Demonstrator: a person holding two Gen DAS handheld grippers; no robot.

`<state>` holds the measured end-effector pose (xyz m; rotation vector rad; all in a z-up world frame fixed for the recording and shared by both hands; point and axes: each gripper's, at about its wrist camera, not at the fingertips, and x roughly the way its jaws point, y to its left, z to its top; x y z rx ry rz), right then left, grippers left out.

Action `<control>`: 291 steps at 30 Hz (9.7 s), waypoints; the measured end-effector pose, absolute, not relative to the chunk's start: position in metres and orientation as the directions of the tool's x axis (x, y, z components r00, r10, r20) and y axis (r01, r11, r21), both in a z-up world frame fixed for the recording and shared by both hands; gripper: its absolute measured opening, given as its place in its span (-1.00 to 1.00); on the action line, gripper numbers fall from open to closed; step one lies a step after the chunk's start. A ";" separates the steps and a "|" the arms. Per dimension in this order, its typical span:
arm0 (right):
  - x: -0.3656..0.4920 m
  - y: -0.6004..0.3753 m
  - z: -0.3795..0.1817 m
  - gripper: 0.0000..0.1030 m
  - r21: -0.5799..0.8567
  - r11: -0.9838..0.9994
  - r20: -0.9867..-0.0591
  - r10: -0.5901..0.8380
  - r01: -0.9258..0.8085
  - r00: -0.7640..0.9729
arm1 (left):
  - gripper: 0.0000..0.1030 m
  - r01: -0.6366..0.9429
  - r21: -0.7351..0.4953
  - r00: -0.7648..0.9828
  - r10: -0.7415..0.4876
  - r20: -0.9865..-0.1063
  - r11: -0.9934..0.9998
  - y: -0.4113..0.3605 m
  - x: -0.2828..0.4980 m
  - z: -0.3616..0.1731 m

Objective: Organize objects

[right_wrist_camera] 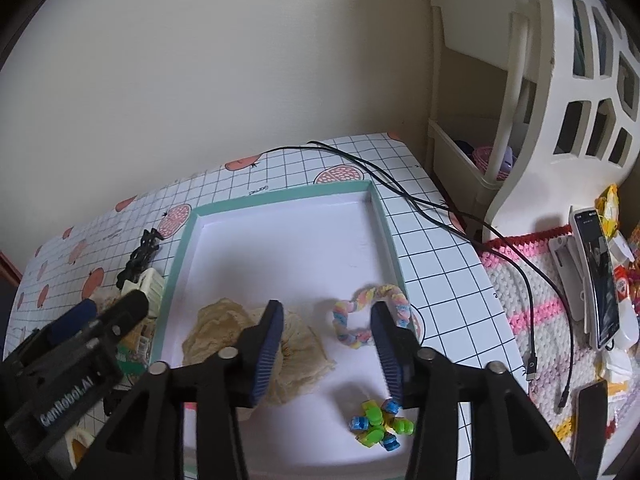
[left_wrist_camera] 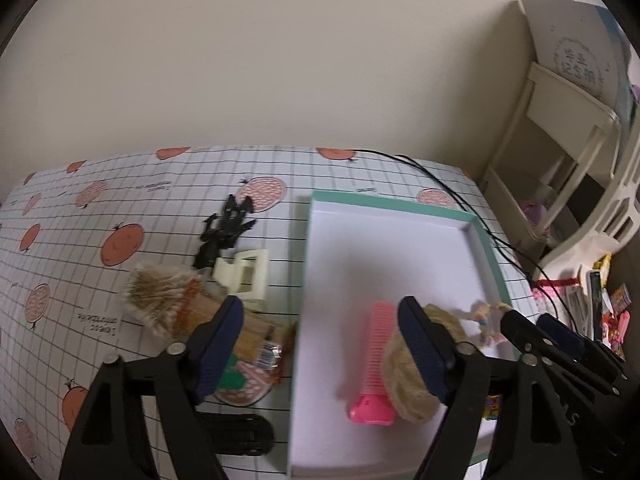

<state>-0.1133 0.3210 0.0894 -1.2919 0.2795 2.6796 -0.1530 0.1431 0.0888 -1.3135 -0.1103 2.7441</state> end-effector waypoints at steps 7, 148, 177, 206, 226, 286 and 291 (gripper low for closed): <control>-0.116 0.312 0.086 0.31 0.079 -0.978 -0.806 0.051 -0.193 -0.589 | 0.71 0.004 -0.071 -0.615 0.054 -0.787 -0.997 0.126 -0.154 0.086; -0.118 0.107 0.028 1.00 0.168 -0.903 -0.855 -0.333 0.397 -0.397 | 0.90 0.386 -0.140 -0.377 -0.017 -0.926 -0.912 -0.072 -0.142 0.016; -0.125 0.124 0.026 0.99 0.163 -0.930 -0.867 -0.294 0.329 -0.402 | 0.90 0.103 -0.242 -0.396 0.184 -0.900 -0.965 -0.018 -0.154 0.014; -0.127 0.126 0.022 0.30 0.222 -0.919 -0.864 -0.340 0.325 -0.371 | -0.32 -0.068 -0.352 -0.383 0.350 -0.855 -0.933 0.010 -0.159 0.006; -0.125 0.132 0.019 0.28 0.249 -0.918 -0.862 -0.356 0.310 -0.360 | -0.45 -0.095 -0.371 -0.404 0.377 -0.833 -0.924 0.015 -0.167 0.004; -0.120 0.158 0.060 -0.46 0.236 -0.946 -0.838 -0.314 0.221 -0.447 | -0.88 -0.078 -0.384 -0.562 0.358 -0.746 -0.920 -0.002 -0.152 0.062; -0.117 0.173 0.073 -0.46 0.238 -0.956 -0.828 -0.293 0.173 -0.477 | -0.88 -0.101 -0.385 -0.573 0.370 -0.731 -0.917 0.006 -0.149 0.076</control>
